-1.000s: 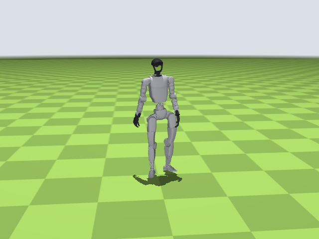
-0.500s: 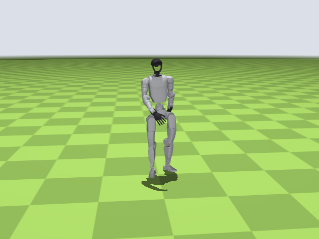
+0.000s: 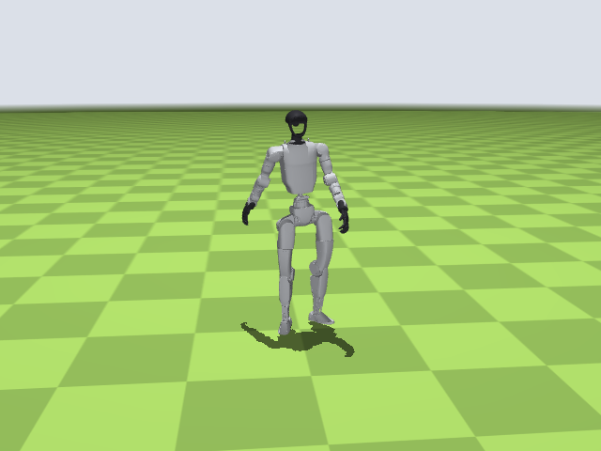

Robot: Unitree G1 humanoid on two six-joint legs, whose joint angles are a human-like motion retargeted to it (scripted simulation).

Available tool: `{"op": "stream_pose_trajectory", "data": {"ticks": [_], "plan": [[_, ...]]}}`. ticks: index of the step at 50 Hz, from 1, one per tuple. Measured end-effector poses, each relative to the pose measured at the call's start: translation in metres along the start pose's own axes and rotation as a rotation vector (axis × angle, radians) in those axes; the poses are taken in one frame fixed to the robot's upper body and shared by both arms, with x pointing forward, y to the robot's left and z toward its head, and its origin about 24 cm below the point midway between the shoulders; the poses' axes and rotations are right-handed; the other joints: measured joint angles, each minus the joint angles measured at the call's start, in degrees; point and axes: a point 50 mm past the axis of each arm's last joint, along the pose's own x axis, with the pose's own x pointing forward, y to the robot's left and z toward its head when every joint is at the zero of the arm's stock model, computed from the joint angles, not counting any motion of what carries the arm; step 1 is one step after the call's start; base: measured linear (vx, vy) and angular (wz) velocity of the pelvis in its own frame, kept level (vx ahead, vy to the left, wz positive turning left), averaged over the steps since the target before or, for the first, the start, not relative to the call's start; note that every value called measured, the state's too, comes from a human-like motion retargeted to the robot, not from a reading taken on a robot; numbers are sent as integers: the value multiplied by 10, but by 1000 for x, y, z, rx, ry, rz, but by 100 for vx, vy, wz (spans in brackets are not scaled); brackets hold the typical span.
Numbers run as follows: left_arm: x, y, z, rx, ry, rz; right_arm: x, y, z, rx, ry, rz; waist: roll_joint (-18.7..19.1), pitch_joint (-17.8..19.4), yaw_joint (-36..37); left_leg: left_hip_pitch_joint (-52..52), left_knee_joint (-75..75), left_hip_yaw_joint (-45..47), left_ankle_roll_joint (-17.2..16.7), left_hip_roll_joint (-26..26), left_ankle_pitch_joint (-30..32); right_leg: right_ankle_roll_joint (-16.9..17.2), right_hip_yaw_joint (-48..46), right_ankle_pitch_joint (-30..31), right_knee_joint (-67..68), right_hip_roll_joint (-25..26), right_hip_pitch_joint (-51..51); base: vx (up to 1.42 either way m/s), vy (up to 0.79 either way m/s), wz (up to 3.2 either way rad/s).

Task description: In place motions

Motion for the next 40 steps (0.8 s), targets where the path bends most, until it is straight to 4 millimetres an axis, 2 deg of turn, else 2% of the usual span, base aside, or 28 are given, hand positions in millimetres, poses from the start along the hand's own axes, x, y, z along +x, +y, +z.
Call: {"op": "stream_pose_trajectory", "data": {"ticks": [3,6,9,12,15,17,20,23,25,27,30,33,36,38,40], "plan": [[-12,-34,-55,-51,220,-139,-6,12,41,-120,-106,25,9,3,-8,2,-1,-4,1,0,1,0,-2,-1,-1,1,5,-4,4,21],[-45,-76,-119,-168,509,-272,-24,29,101,-285,-282,43,18,4,-15,6,-4,-6,1,0,1,-3,5,-4,-1,5,7,0,7,18],[-105,-120,-183,-319,846,-289,-56,51,168,-471,-509,55,24,-2,-8,16,-11,0,1,0,1,-6,20,-6,0,11,5,9,3,-10],[-182,-157,-230,-461,1151,-291,-105,76,234,-649,-772,67,28,-9,6,26,-16,12,-1,0,0,-11,37,-5,3,16,-2,12,-1,-40],[-255,-186,-256,-581,1350,-334,-175,103,290,-784,-1055,65,30,-6,3,36,-20,24,-3,2,0,-14,57,-5,8,21,-9,3,-1,-38],[-297,-200,-265,-621,1435,-391,-224,122,314,-835,-1233,75,33,-2,-4,41,-22,29,-4,4,0,-15,66,-4,10,24,-11,-1,0,-29],[-348,-212,-271,-597,1552,-463,-289,144,331,-861,-1465,110,34,-2,-10,43,-24,36,-6,7,0,-17,75,-3,10,28,-17,0,-1,-23],[-375,-214,-273,-515,1634,-488,-336,155,335,-850,-1653,150,31,-6,-7,42,-24,41,-7,8,1,-18,79,-2,11,29,-22,1,-3,-9],[-376,-212,-274,-487,1645,-481,-355,156,334,-835,-1748,170,26,-7,-5,40,-24,42,-7,8,1,-19,80,-2,12,28,-24,1,-6,-3],[-363,-211,-273,-513,1614,-461,-360,156,331,-829,-1796,174,22,-10,-5,39,-23,42,-7,8,1,-19,79,-1,11,27,-25,2,-6,2],[-318,-203,-269,-603,1511,-399,-342,150,328,-832,-1789,149,16,-14,-4,35,-21,42,-7,9,2,-18,76,-1,11,25,-25,0,0,0],[-253,-183,-257,-640,1349,-308,-289,143,320,-842,-1624,113,8,-16,-3,34,-19,38,-5,6,1,-18,67,0,8,22,-19,0,0,6],[-182,-150,-233,-600,1137,-265,-211,127,298,-850,-1313,87,-1,-13,0,37,-17,30,-4,2,1,-17,55,0,6,18,-7,-2,0,26],[-135,-127,-207,-546,978,-265,-155,111,269,-822,-1048,70,-6,-10,1,37,-16,26,-2,1,1,-15,49,0,5,15,-2,-3,1,23],[-92,-104,-172,-480,801,-273,-106,94,228,-754,-761,69,-10,-9,1,37,-15,24,-1,0,1,-14,44,-1,4,13,2,-1,0,9]]}}
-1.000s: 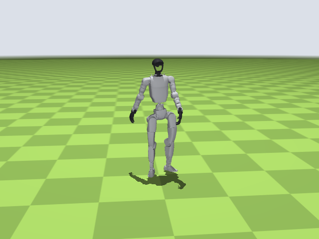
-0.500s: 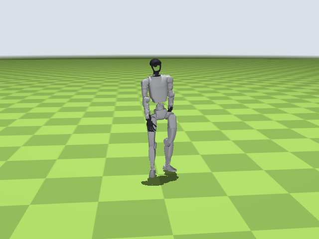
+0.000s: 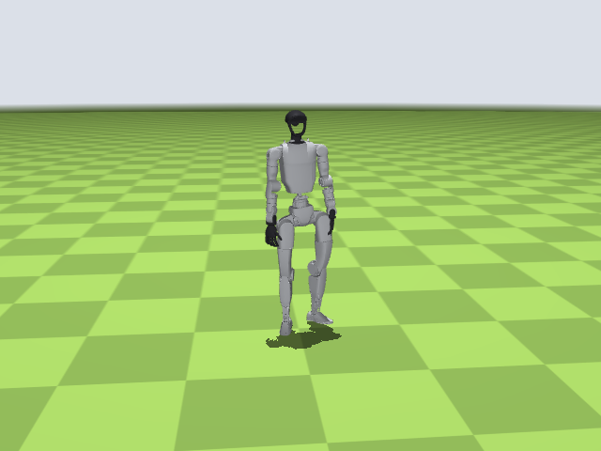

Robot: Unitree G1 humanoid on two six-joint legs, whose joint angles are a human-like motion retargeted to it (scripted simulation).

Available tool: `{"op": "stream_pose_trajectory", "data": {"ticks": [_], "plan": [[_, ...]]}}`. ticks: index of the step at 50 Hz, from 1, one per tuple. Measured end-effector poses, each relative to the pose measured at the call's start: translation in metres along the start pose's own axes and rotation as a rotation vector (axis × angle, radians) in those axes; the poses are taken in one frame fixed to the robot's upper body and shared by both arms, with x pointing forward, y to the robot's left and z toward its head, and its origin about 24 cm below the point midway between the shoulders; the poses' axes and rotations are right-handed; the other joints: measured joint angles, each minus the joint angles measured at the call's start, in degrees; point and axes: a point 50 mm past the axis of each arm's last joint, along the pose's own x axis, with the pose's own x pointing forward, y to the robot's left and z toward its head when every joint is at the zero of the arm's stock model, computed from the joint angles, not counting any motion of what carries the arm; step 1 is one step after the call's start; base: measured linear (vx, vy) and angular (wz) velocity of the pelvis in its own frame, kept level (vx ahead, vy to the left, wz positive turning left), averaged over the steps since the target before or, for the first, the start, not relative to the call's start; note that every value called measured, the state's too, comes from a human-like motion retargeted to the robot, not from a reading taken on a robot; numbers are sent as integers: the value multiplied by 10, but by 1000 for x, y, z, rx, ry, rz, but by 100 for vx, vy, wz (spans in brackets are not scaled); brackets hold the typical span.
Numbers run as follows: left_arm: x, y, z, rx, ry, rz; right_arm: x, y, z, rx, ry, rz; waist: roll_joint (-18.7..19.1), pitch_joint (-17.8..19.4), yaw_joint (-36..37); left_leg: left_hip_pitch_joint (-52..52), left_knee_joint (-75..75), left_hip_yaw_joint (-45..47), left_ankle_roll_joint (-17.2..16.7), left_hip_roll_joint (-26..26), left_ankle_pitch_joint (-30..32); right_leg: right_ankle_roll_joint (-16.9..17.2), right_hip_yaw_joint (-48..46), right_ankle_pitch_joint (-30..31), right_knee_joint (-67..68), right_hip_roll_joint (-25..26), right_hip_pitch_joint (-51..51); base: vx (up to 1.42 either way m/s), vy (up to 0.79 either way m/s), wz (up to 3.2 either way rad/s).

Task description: In place motions

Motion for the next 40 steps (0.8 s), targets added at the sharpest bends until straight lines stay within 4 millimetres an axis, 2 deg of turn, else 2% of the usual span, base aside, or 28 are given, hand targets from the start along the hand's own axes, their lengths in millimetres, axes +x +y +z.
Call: {"op": "stream_pose_trajectory", "data": {"ticks": [2,5,8,10,12,14,16,19,22,25,27,29,31,34,37,40], "plan": [[-10,2,57,99,-178,2,-7,24,-56,150,231,76,-3,0,-1,-1,0,0,1,-1,-1,1,-3,0,-1,-1,1,0,0,0],[-36,-1,131,234,-433,42,-27,54,-123,407,478,147,-4,0,-5,-4,0,3,1,-2,-3,4,-4,-1,0,-4,-2,1,1,-15],[-64,3,176,322,-631,112,-46,68,-168,603,605,89,0,-2,-14,-6,2,3,0,-3,-6,4,2,-1,2,-3,-6,2,2,-39],[-80,7,194,356,-725,169,-56,69,-189,685,650,23,3,0,-20,-6,3,5,-1,-3,-8,1,6,0,2,-2,-8,-2,0,-40],[-88,12,201,375,-773,215,-64,69,-203,735,685,-28,6,3,-25,-4,4,6,-2,-2,-9,-1,8,1,2,-1,-8,-4,1,-27],[-87,13,199,380,-772,232,-72,72,-215,764,732,-59,7,3,-26,-4,4,8,-3,-2,-9,-3,8,1,2,-1,-8,0,0,0],[-78,11,188,375,-732,214,-77,77,-221,783,782,-79,10,2,-23,-4,5,7,-3,-1,-9,-3,7,1,2,-1,-8,0,0,0],[-52,5,154,351,-602,149,-75,83,-214,823,813,-89,15,-1,-16,-7,4,4,-2,-2,-10,0,2,0,2,-1,-8,0,1,8],[-23,1,97,307,-408,87,-57,81,-185,886,723,-69,20,-3,-9,-10,3,-1,-1,-3,-9,3,-6,-1,1,-3,-6,-1,5,33],[-1,-1,19,218,-176,79,-34,66,-140,889,547,-16,24,-8,0,-10,0,-5,0,-4,-8,4,-6,-2,0,-2,-8,2,5,31],[5,-3,-45,127,19,84,-20,48,-105,800,419,12,24,-12,7,-7,-3,-6,1,-7,-8,4,-2,-2,1,-4,-10,5,6,14],[-1,-9,-113,10,231,68,-9,23,-65,655,277,26,25,-13,14,-3,-6,-3,0,-9,-8,2,5,-1,0,-3,-12,4,4,-12],[-17,-21,-176,-129,416,21,-2,-5,-14,493,99,30,27,-11,15,1,-8,3,-1,-9,-7,-1,14,1,1,0,-16,1,3,-27],[-48,-49,-251,-324,602,-70,-8,-39,74,275,-211,33,35,-9,13,5,-10,17,-4,-2,-7,-3,31,3,3,7,-25,-2,2,-44],[-78,-82,-301,-445,726,-130,-34,-55,156,109,-499,19,45,-10,5,6,-11,29,-6,5,-7,-5,47,4,6,15,-33,-1,2,-39],[-99,-107,-327,-492,832,-142,-68,-62,215,2,-740,-33,48,-11,-5,4,-11,33,-7,8,-6,-5,55,4,6,19,-38,0,0,-7]]}}
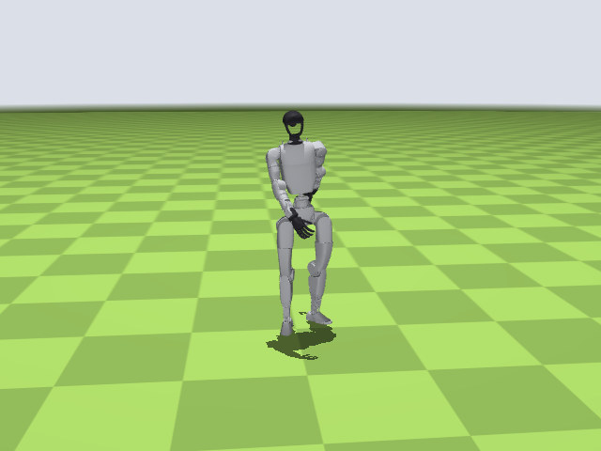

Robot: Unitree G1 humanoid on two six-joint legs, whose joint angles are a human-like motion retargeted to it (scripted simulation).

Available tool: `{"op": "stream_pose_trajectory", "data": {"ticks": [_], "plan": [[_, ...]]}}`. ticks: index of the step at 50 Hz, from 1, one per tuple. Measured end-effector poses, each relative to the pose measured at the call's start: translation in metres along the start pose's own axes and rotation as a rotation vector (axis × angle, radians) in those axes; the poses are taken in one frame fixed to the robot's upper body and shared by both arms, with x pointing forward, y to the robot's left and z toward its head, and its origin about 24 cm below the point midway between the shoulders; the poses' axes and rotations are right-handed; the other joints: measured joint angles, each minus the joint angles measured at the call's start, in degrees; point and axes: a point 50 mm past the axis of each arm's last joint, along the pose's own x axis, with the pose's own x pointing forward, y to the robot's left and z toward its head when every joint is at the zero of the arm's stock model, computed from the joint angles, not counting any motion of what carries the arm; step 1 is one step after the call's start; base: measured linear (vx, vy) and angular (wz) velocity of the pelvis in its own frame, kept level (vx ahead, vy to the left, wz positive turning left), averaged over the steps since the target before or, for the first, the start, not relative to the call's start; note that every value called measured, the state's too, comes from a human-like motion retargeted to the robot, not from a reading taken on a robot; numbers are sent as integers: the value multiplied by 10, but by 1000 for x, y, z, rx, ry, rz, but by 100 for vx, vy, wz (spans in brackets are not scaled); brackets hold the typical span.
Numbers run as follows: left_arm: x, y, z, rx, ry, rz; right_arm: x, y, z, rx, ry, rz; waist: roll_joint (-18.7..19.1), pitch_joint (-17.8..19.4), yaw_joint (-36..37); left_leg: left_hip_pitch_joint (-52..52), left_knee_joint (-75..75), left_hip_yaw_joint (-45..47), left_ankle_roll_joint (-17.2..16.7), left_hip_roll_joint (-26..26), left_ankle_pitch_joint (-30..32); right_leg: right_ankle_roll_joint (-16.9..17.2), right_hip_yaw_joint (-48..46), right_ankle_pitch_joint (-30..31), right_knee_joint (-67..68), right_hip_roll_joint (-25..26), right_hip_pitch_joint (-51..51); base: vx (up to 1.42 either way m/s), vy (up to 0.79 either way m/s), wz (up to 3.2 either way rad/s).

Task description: In place motions

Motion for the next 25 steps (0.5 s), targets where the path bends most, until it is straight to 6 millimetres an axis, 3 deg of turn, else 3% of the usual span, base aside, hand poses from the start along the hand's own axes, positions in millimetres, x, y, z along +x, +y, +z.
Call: {"op": "stream_pose_trajectory", "data": {"ticks": [2,5,8,10,12,15,17,21,23,25], "plan": [[1,-2,-6,-16,28,14,1,-4,30,-51,-119,-20,-4,1,-3,-2,1,-1,0,1,1,0,-2,0,0,-1,0,-2,-3,9],[-4,2,15,1,1,32,-1,-7,50,-118,-221,-49,-15,-2,-3,-8,5,-10,1,0,2,0,-9,-2,-1,-4,1,-4,-10,30],[-25,11,77,97,-136,86,-5,-11,38,-179,-207,-69,-28,-5,6,-16,7,-19,3,-2,4,0,-19,-2,-2,-8,2,-3,-10,34],[-48,11,129,183,-260,136,-7,-9,14,-199,-128,-58,-36,-4,12,-18,8,-24,5,-5,4,0,-28,-2,-3,-12,5,-8,-5,31],[-80,1,184,279,-404,170,-11,-3,-24,-195,9,-27,-41,-1,16,-20,9,-27,7,-5,5,1,-35,-1,-5,-14,9,-6,-4,23],[-140,-27,256,418,-633,176,-28,16,-95,-150,293,43,-45,1,18,-22,11,-30,9,-4,6,2,-43,-1,-6,-16,15,-7,2,14],[-185,-54,294,502,-794,163,-52,33,-146,-82,534,93,-47,2,15,-23,12,-31,10,-4,5,2,-46,0,-7,-16,16,-3,2,-1],[-281,-110,342,668,-1126,156,-126,73,-226,148,980,192,-47,0,28,-25,13,-9,10,1,2,5,-29,-1,-5,-15,11,-4,3,-55],[-330,-134,352,767,-1299,161,-162,89,-251,292,1115,189,-47,-1,43,-26,13,10,7,4,-2,3,-9,-1,2,-14,-3,-1,2,-88],[-375,-154,354,854,-1464,184,-195,102,-271,432,1210,137,-45,1,3,-35,17,-26,10,-1,0,0,-43,5,-9,-16,4,-2,1,63]]}}
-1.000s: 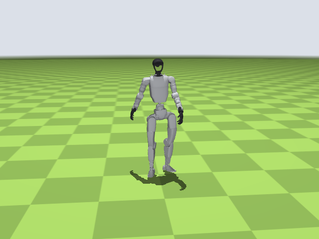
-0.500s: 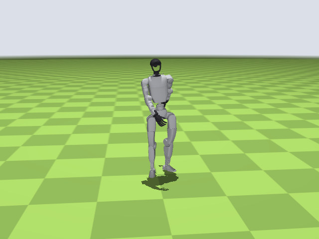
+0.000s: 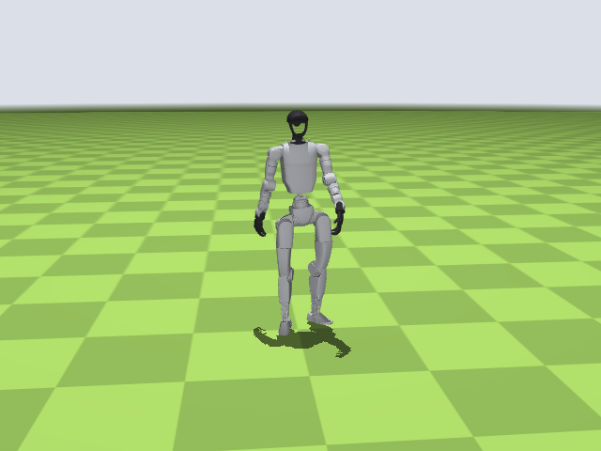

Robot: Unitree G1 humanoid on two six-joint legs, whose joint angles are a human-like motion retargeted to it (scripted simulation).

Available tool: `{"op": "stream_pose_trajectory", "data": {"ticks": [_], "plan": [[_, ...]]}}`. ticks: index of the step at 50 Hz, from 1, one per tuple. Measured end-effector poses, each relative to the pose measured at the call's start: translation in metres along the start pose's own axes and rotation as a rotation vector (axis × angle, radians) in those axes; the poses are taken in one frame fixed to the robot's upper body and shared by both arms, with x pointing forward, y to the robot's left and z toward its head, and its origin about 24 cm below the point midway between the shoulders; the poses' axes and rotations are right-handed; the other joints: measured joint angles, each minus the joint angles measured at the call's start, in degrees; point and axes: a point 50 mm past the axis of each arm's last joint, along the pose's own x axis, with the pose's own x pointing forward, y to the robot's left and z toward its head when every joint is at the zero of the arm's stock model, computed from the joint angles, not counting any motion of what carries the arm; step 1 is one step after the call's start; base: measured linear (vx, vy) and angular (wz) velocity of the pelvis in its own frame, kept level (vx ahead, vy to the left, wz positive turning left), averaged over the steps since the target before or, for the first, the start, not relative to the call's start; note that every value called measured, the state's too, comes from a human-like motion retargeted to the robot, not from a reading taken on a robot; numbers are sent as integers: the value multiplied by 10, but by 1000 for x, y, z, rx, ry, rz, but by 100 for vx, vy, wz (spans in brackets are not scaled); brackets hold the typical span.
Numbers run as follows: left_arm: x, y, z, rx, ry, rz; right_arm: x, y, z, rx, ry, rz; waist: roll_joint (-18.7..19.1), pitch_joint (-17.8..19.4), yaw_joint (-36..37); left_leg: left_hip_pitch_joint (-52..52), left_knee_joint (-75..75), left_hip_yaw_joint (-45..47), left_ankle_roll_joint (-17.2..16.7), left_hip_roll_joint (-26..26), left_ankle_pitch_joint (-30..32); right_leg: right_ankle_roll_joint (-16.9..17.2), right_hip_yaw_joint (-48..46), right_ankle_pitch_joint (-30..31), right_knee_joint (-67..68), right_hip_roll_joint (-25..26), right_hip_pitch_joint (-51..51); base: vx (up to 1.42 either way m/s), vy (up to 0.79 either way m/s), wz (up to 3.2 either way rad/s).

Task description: In place motions

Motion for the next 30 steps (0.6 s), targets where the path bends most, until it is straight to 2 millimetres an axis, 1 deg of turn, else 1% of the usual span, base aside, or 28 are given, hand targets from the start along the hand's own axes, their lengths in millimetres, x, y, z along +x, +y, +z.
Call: {"op": "stream_pose_trajectory", "data": {"ticks": [2,3,5,7,8,10,12,14,15,17,18,20,22,23,25,27,30], "plan": [[-4,14,35,58,-135,59,5,-2,-31,126,52,-21,1,2,0,-1,1,8,-2,1,-2,-2,10,-1,1,0,-4,0,-1,-21],[-8,20,49,79,-196,88,7,-3,-45,185,72,-38,1,4,-4,-2,2,7,-2,1,-2,-3,9,0,1,1,-5,0,-2,-26],[-14,26,69,97,-300,130,9,-5,-71,290,116,-79,2,7,-6,-2,2,9,-2,0,-3,-6,13,0,1,1,-6,-1,-1,-20],[-17,26,76,85,-361,141,9,-3,-92,381,170,-112,3,8,-6,-2,2,9,-2,0,-3,-7,13,0,1,1,-7,0,0,0],[-17,24,76,72,-374,136,9,-1,-101,421,197,-123,4,8,-5,-3,2,9,-2,-1,-3,-7,13,0,1,1,-7,0,0,0],[-15,16,67,46,-367,110,9,3,-114,489,239,-135,5,10,-2,-3,2,8,-2,-2,-3,-7,11,-1,2,1,-6,0,0,0],[-9,6,44,23,-301,69,9,8,-116,531,254,-135,7,12,2,-4,3,4,-1,-2,-3,-7,7,-2,1,0,-4,-1,3,24],[-4,-7,9,-3,-183,32,11,13,-107,541,236,-125,10,11,7,-6,3,-3,0,-3,-2,-5,1,-3,0,-1,-1,-1,4,35],[-3,-14,-12,-18,-110,15,12,15,-100,535,215,-118,11,11,9,-7,4,-6,0,-3,-2,-5,-2,-4,0,-1,0,-1,5,39],[-5,-31,-64,-59,84,-25,12,15,-75,489,140,-96,13,10,16,-10,3,-12,2,-4,-1,-4,-7,-6,-1,-2,1,0,4,42],[-10,-42,-91,-80,197,-52,12,15,-59,454,92,-85,14,10,20,-10,3,-16,3,-5,-1,-3,-9,-6,-1,-2,2,0,3,43],[-31,-60,-149,-118,450,-118,8,10,-22,364,-23,-66,14,11,26,-10,2,-24,4,-8,1,-2,-12,-8,-1,-5,4,-1,2,40],[-66,-77,-205,-158,722,-161,-2,2,23,250,-161,-61,14,13,32,-9,1,-28,4,-9,2,-2,-13,-8,-2,-5,5,-2,1,26],[-86,-88,-229,-186,846,-165,-10,-3,47,188,-235,-68,14,14,35,-8,0,-29,4,-9,2,-2,-12,-8,-2,-5,5,0,0,0],[-128,-108,-271,-267,1031,-143,-32,-12,99,59,-398,-99,14,18,38,-7,-1,-27,3,-8,3,-3,-9,-8,-2,-4,2,0,0,0],[-169,-127,-304,-369,1125,-125,-61,-18,150,-66,-568,-138,15,19,41,-6,-3,-18,1,-5,4,-3,-3,-7,-1,-1,-3,1,-3,-10],[-223,-158,-335,-520,1198,-116,-115,-14,216,-224,-820,-186,16,21,42,-3,-5,-6,-1,-1,5,-3,9,-6,2,3,-11,1,-4,-20]]}}
